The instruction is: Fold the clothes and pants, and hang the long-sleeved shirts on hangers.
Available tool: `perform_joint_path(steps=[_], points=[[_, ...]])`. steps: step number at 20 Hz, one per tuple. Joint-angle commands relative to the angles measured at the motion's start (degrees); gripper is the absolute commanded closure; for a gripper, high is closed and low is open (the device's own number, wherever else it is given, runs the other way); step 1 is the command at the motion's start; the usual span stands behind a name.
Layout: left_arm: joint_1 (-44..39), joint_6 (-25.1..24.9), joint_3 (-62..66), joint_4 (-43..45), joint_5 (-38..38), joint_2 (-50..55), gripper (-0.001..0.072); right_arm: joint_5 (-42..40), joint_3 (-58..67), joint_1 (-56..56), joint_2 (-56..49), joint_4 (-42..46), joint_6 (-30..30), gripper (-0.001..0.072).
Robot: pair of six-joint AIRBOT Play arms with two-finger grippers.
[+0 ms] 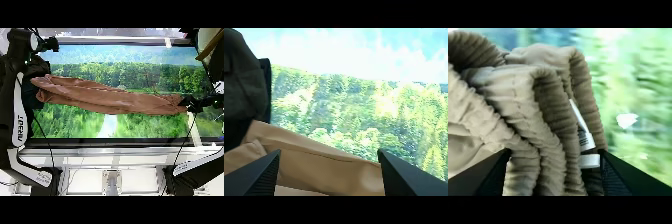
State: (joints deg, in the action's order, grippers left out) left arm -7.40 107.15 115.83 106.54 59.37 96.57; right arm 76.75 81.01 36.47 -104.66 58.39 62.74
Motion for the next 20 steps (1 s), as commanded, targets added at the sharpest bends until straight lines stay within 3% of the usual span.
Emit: perform_joint_path(steps=[1, 3, 5, 6, 7, 8, 10, 12, 16, 20], points=[[-1.27, 0.00, -0.02, -0.57, 0.00, 1.27, -0.0003, 1.25, 0.22, -0.07, -1.75, -3.23, -2.45, 0.0221], [-1.99, 0.02, -0.02, -0.79, 0.00, 2.12, -0.0003, 0.11, 0.22, -0.07, -1.75, -3.61, -2.45, 0.0344], [-2.84, 0.00, -0.02, -0.81, 0.00, 2.91, -0.0003, -0.76, 0.20, -0.07, -1.75, -3.74, -2.45, 0.0616], [-3.39, 0.00, -0.02, -0.79, 0.00, 3.26, -0.0002, -0.81, 0.22, -0.07, -1.73, -3.93, -2.47, 0.0661], [-3.93, 0.00, -0.04, -0.79, -0.04, 3.45, 0.0009, -0.74, 0.22, -0.02, -1.49, -4.28, -2.49, 0.0661], [-4.63, 0.00, -0.02, -0.81, -0.09, 3.63, 0.0144, -0.66, 0.22, -0.02, -0.87, -4.48, -2.47, 0.0661], [-6.69, -0.02, -0.02, -0.81, -0.09, 4.09, 0.0681, -0.33, 0.35, -0.02, 1.84, -4.98, -2.45, 0.0661], [-9.70, -3.76, -0.04, -4.55, -0.04, 5.18, 0.0693, 1.92, 2.34, -0.02, 5.53, -7.50, -2.40, 0.0661], [-17.53, -16.68, -0.04, -28.24, -0.04, 11.85, 0.0693, 5.03, 8.61, -1.90, 12.39, -20.55, -2.25, 0.0661], [-26.08, -17.66, -0.02, -43.47, -1.05, 21.81, 0.0693, 3.98, 12.98, -10.54, 15.02, -21.44, 1.14, 0.0662]])
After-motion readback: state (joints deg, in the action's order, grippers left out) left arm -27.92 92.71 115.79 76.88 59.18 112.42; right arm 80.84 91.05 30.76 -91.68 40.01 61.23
